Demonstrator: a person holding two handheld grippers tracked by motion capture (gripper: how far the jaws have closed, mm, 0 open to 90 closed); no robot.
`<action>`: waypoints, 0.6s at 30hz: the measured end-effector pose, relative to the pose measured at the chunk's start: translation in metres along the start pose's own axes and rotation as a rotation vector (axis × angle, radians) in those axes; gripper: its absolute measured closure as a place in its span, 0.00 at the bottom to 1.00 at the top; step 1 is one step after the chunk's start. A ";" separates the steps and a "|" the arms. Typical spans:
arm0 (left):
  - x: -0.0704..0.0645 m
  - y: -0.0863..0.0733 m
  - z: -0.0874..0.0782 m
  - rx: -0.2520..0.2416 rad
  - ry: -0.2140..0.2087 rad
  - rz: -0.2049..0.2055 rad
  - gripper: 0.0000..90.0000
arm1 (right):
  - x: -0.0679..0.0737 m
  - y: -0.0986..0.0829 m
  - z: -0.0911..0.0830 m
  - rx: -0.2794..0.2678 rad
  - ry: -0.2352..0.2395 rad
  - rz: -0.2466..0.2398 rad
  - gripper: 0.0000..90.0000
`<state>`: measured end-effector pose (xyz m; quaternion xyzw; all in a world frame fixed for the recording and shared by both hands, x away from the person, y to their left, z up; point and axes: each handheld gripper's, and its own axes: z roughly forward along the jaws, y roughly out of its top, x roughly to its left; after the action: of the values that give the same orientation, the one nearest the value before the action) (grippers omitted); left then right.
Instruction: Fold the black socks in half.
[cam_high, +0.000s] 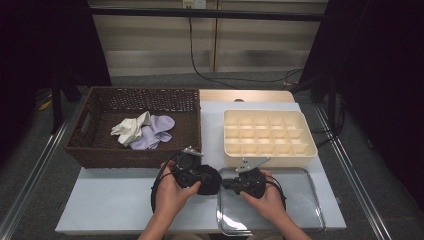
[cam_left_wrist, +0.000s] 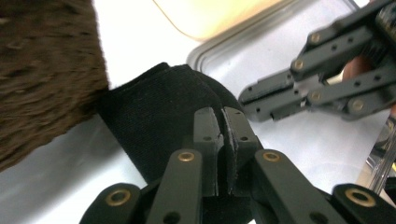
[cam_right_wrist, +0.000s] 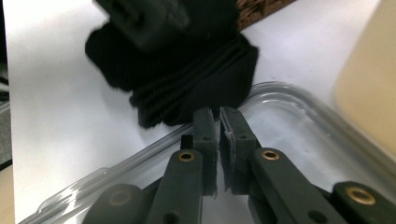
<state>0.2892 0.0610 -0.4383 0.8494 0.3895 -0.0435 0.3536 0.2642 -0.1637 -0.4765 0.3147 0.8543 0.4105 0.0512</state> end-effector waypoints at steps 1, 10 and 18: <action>0.000 -0.001 0.002 0.000 -0.001 0.001 0.94 | -0.001 0.001 -0.001 -0.002 -0.006 0.000 0.94; -0.004 -0.005 0.010 -0.023 -0.006 0.017 0.91 | -0.005 0.022 -0.008 -0.039 -0.024 0.005 0.91; -0.005 -0.009 0.010 -0.043 -0.004 0.040 0.89 | 0.001 0.043 0.005 -0.057 -0.011 0.003 0.87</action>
<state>0.2815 0.0549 -0.4493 0.8490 0.3725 -0.0298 0.3735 0.2869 -0.1402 -0.4475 0.3170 0.8415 0.4328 0.0642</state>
